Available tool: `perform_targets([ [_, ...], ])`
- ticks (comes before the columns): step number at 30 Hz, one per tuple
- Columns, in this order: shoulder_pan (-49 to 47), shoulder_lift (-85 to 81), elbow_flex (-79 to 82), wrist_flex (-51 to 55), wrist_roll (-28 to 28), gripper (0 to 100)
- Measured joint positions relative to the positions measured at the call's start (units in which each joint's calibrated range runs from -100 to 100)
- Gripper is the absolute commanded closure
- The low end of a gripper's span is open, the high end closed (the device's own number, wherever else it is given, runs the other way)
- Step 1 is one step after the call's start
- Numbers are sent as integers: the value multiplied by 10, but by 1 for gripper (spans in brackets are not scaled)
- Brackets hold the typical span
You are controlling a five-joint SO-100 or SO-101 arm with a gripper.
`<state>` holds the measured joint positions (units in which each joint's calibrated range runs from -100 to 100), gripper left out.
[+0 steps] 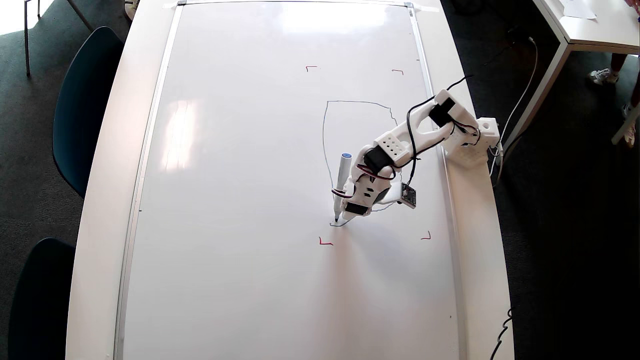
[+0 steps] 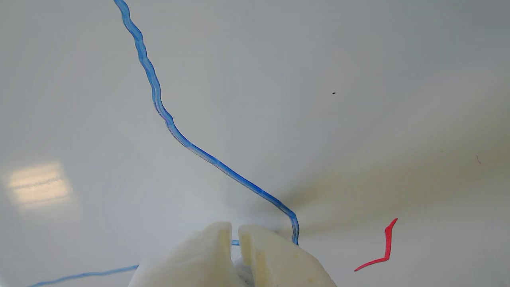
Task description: Draw on a whiteboard a robot head using a pen attached to the gripper
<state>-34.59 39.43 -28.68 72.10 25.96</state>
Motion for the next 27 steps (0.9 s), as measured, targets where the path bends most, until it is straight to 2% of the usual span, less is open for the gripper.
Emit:
perform_targets([
  [14,23,-133,30,145,-4,99],
  [18,28,-148,103,137,-4,99],
  [22,29,-160,172,65,-1,99],
  [27,30,-165,209,39,-1,99],
])
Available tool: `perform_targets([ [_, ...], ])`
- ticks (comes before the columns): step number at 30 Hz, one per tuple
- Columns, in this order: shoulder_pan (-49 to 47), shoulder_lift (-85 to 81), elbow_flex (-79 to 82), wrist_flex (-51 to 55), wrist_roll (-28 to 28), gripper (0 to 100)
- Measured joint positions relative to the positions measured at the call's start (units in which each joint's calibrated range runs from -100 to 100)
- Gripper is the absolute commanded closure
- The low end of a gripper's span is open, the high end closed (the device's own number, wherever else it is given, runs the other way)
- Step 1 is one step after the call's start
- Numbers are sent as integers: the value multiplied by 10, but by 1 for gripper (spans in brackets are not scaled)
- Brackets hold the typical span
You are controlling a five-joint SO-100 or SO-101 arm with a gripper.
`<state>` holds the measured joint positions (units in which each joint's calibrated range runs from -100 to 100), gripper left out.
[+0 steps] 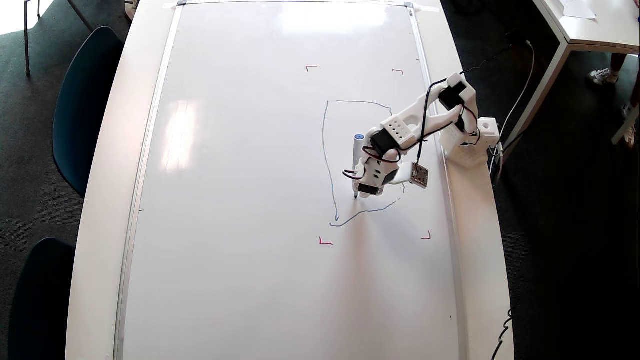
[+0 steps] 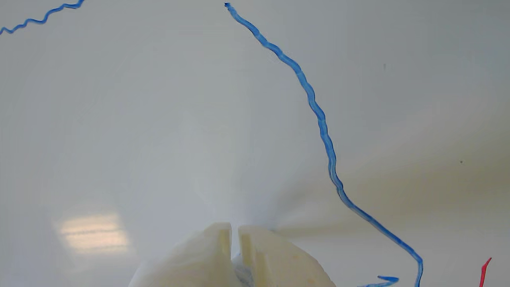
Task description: Draw on a whiteboard a robot head using a pen attached to the gripper
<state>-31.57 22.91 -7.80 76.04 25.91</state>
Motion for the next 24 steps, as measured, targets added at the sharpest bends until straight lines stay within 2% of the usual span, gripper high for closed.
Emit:
perform_targets([
  [12,0,-1,5,-54,1,99],
  [24,30,-2,15,-54,5,99],
])
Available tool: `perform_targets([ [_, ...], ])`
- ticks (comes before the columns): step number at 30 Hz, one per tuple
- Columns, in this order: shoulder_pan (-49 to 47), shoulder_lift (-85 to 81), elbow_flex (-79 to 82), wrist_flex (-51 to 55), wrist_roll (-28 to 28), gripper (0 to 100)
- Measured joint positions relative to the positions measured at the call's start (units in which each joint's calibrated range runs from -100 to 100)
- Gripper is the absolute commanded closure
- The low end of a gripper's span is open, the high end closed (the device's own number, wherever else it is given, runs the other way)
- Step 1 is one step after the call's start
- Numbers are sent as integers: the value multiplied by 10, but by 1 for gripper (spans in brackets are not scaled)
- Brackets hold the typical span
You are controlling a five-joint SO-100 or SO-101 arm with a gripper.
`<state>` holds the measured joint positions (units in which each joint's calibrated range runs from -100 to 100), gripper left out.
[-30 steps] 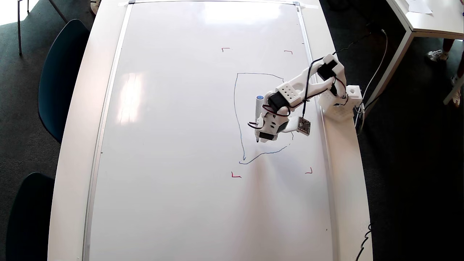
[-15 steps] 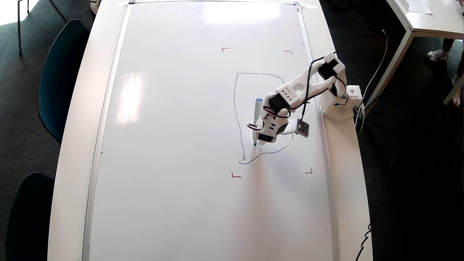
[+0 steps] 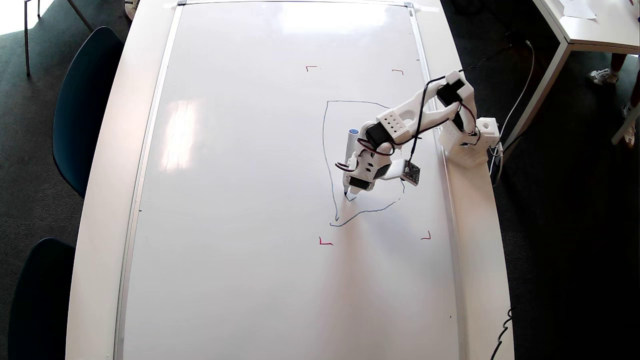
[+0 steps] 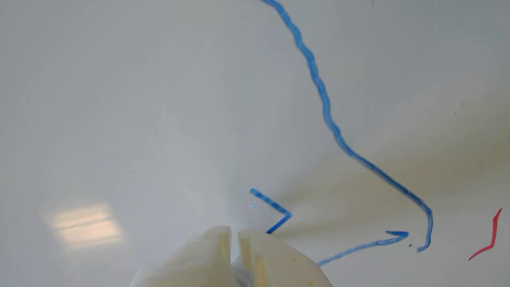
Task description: Draw on a whiteboard a robot head using a pen attached to the gripper
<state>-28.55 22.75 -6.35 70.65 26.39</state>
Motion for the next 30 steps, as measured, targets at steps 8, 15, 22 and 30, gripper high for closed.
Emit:
perform_targets([
  [8,24,-19,42,-6,18,99],
  [15,29,-40,69,21,23,99],
  [22,28,-91,147,22,27,99],
  [30,8,-151,235,21,27,99],
])
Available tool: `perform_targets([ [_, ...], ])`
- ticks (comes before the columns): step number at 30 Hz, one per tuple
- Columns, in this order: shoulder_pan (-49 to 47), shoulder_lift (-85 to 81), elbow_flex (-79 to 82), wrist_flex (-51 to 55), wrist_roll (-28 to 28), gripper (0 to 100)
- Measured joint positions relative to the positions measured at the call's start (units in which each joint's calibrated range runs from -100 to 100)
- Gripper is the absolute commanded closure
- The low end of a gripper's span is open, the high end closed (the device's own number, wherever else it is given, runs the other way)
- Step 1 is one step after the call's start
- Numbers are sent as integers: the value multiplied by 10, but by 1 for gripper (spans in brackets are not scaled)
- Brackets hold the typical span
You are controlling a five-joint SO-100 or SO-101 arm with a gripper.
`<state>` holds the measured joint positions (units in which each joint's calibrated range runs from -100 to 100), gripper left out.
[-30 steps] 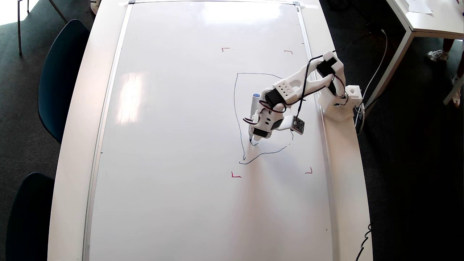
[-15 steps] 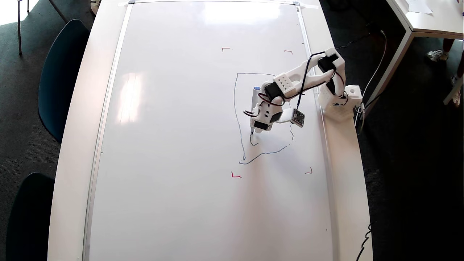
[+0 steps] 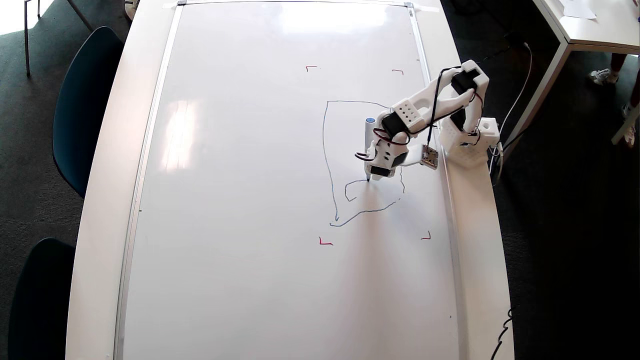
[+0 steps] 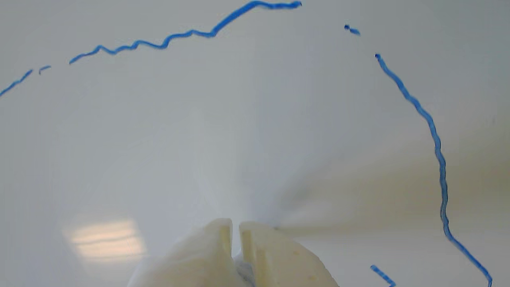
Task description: Draw on a whiteboard a robot head using a pen attached to the gripper
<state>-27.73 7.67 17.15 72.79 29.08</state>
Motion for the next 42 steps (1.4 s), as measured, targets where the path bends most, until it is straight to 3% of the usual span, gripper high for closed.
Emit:
perform_targets([
  [17,-28,-5,8,-66,0,99],
  [31,-29,56,-85,-72,-16,99],
  [42,-3,-24,-181,68,-19,99],
])
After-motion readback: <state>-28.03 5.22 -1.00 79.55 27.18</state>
